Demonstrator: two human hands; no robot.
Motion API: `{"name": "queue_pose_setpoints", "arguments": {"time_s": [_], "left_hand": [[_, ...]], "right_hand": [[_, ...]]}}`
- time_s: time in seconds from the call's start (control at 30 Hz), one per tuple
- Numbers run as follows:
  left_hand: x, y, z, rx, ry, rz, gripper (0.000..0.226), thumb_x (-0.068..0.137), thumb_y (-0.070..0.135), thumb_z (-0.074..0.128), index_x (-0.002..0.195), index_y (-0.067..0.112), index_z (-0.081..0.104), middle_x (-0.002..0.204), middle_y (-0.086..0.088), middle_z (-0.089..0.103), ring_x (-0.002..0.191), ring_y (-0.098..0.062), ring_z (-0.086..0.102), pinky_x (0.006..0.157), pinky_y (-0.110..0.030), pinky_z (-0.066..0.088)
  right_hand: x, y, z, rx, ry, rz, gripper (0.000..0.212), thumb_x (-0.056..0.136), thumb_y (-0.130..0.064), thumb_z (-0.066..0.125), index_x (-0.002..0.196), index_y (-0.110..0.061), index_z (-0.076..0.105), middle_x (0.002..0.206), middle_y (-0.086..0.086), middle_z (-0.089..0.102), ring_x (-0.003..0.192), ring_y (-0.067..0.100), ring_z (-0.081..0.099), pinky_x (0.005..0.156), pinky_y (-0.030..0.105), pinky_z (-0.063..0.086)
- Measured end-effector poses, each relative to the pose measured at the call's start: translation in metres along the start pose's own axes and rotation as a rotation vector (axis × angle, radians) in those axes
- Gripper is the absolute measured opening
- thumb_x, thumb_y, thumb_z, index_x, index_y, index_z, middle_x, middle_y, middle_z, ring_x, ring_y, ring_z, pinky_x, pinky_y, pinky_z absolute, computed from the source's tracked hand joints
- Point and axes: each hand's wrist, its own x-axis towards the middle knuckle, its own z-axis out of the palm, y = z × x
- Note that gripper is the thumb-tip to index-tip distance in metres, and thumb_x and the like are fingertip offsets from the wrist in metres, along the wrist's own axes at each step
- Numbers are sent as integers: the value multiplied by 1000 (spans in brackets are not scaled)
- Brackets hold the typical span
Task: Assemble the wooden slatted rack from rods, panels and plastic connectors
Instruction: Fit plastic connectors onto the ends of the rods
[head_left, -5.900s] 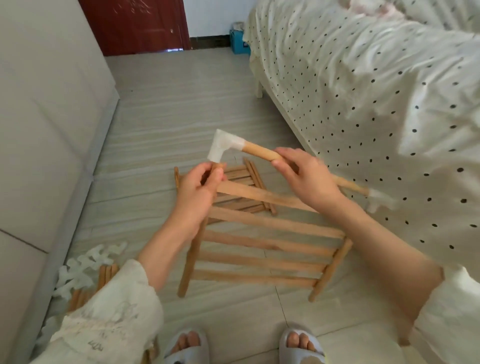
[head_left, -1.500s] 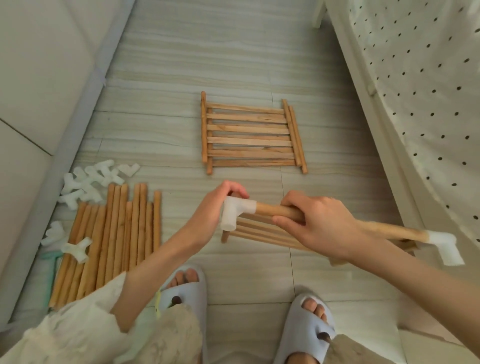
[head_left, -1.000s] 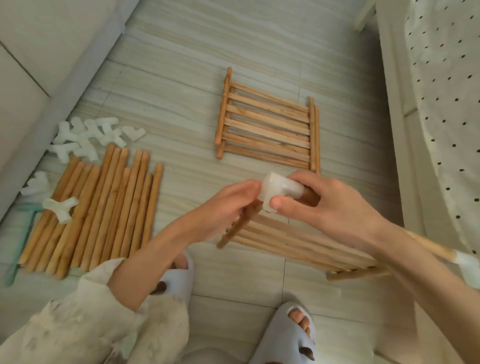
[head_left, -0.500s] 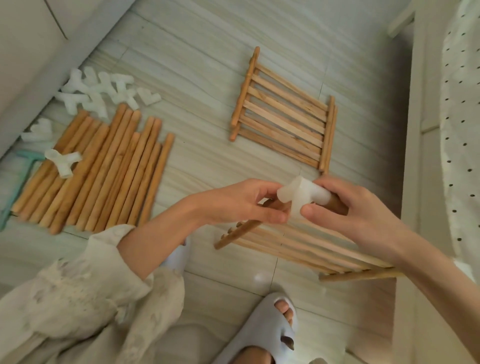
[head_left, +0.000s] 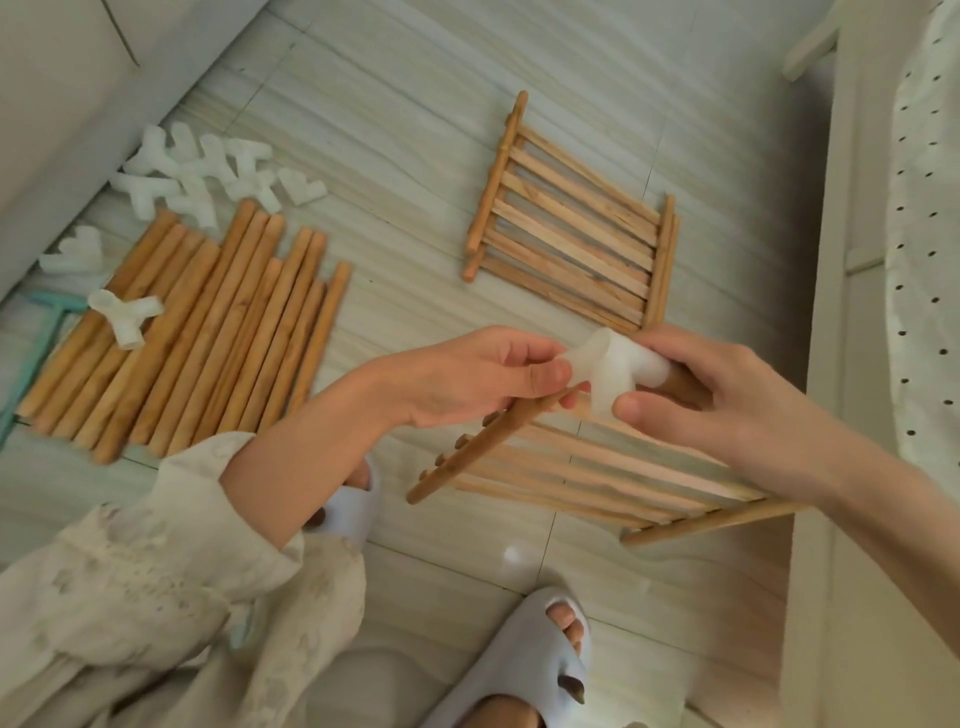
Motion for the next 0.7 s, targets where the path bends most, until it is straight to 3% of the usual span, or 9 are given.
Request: {"name": "queue_pose_setpoints", "arguments": {"time_s": [0.13,0.23,0.3,0.43,0.5,0.57,0.63,0.7], "left_hand": [[0,-1,-2,-99,-11,30,54,67,46,63,97,2,53,64,18,60,61,1,52,61,-10,43],[-3,-4,0,-100,13,13,81,63,58,73,109,-4,52,72,15,60,69,-4,50,69,-15,42],[-6,-1,-2,-84,34,13,77,64,59,74,104,-4,55,73,10,58,70,-8,48,69,-19,41],[-15,4,-11,-37,115,20,81,71,54,72,121,-7,54,107,-18,54,99,-29,48,94,-44,38],[-23,7,-13,-112,151,30,72,63,59,76,117,12,66,116,-20,53,109,-33,48,99,-48,35],[-30,13,-8,-106,218,64,60,59,70,72,108,35,69,119,-9,61,115,-27,54,101,-44,40],[-36,18,4,195,327,94,57,60,77,61,109,49,59,115,19,60,112,-5,55,96,-28,44],[-37,20,14,687,490,97,55,62,74,51,109,51,39,106,30,51,103,3,49,88,-18,40]], "right_hand": [[6,-5,-5,20,-11,-43,51,59,-69,56,89,-28,59,81,3,57,72,19,53,64,37,41],[6,-2,-4,-2,-34,-70,48,62,-68,56,86,-27,58,77,4,53,67,17,48,62,31,38],[5,-2,-4,-30,-20,-87,46,64,-70,53,88,-31,57,77,0,53,65,12,47,61,26,37],[5,0,1,-244,22,-149,46,68,-72,51,98,-38,50,76,-13,51,77,4,50,67,15,39],[8,7,7,-311,51,-169,33,83,-56,55,102,-28,52,76,-17,48,73,0,48,67,13,37],[13,13,11,-329,119,-175,16,93,-38,50,94,-23,52,77,-15,46,67,3,46,64,20,38],[18,15,14,-351,162,-174,20,91,-44,41,91,-25,48,78,-9,51,67,17,51,62,36,44],[22,13,17,-365,163,-205,36,88,-52,36,96,-21,53,73,-5,57,64,21,54,59,38,45]]}}
